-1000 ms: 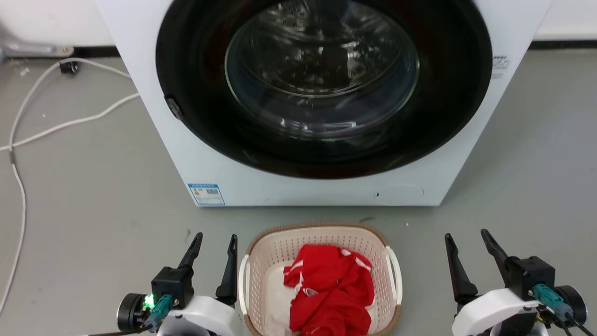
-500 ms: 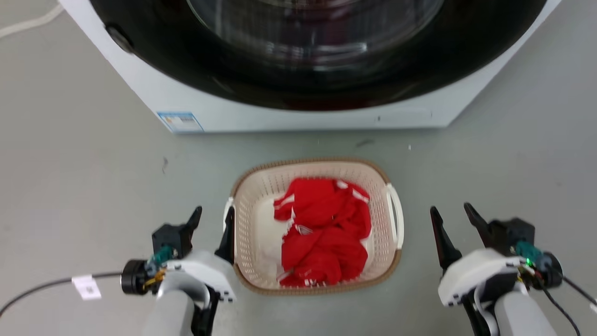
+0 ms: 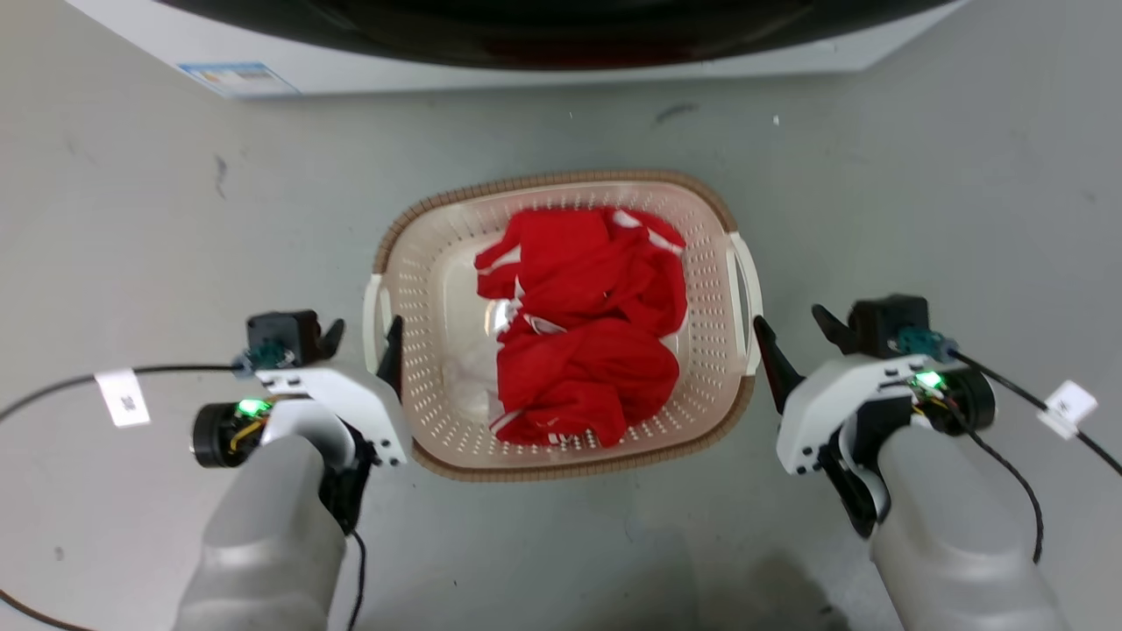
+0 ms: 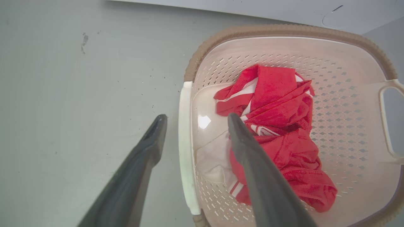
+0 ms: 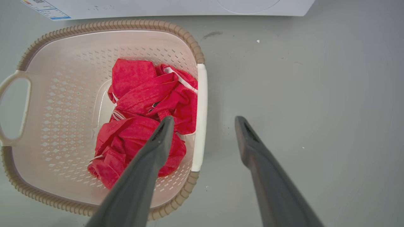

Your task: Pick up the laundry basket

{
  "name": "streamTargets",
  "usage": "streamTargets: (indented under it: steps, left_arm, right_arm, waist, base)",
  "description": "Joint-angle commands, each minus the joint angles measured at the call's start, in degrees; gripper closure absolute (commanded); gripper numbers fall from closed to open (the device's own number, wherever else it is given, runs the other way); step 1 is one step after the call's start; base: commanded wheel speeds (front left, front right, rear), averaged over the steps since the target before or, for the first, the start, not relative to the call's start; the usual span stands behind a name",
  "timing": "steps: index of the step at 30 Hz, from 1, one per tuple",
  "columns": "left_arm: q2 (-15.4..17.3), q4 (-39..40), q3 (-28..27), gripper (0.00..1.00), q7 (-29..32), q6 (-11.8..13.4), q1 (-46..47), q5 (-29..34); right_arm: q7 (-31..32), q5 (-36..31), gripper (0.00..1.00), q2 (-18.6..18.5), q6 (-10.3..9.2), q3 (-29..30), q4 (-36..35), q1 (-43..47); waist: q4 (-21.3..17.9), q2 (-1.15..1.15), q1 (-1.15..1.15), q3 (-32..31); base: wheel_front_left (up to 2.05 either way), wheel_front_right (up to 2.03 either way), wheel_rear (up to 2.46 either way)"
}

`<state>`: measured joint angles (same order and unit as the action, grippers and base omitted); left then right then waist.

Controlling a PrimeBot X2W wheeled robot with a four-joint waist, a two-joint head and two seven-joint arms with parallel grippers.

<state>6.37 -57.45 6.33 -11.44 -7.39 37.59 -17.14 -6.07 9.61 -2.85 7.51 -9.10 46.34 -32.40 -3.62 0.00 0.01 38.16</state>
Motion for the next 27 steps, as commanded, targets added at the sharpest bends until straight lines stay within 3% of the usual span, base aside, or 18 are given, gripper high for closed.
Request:
streamTargets:
  steps: [1, 15, 24, 25, 26, 27]
  left_arm:
    - [0.6, -0.9, 0.1, 0.0, 0.2, 0.0, 1.7, -0.4]
    - [4.1, -9.4, 6.3, 0.0, 5.6, -0.1, 11.0, -6.3]
    - [4.2, -11.1, 9.9, 0.0, 7.9, -0.1, 15.0, -9.3]
    - [4.3, -11.2, 10.3, 0.52, 7.8, -0.1, 15.3, -9.6]
    - [4.0, -11.3, 10.7, 1.0, 8.3, -0.1, 15.4, -10.3]
    - [3.9, -11.3, 11.2, 1.0, 8.6, -0.1, 15.4, -10.6]
  right_arm:
    - [0.2, 0.6, 0.0, 0.0, -0.04, -0.9, 1.4, -1.9]
    - [0.7, 12.7, 0.0, 0.0, -0.04, -14.0, 13.6, -14.8]
    - [1.9, 16.8, 0.0, 0.0, -0.04, -19.0, 17.8, -19.7]
    - [2.0, 17.4, 0.18, 0.0, -0.04, -19.4, 18.1, -20.1]
    - [2.5, 18.1, 0.62, 0.0, -0.04, -19.9, 18.4, -20.2]
    - [2.8, 18.5, 1.0, 0.0, -0.03, -20.4, 18.6, -20.5]
  waist:
    - [-1.0, 0.0, -0.01, 2.8]
    - [-2.6, 0.0, -0.01, 9.5]
    - [-2.5, 0.0, -0.01, 11.8]
    - [-2.5, 0.0, -0.01, 11.9]
    - [-2.4, 0.0, -0.01, 12.0]
    - [-2.4, 0.0, -0.01, 12.0]
  base:
    - [0.0, 0.0, 0.0]
    - [0.0, 0.0, 0.0]
    - [0.0, 0.0, 0.0]
    - [0.0, 0.0, 0.0]
    - [0.0, 0.0, 0.0]
    - [0.0, 0.0, 0.0]
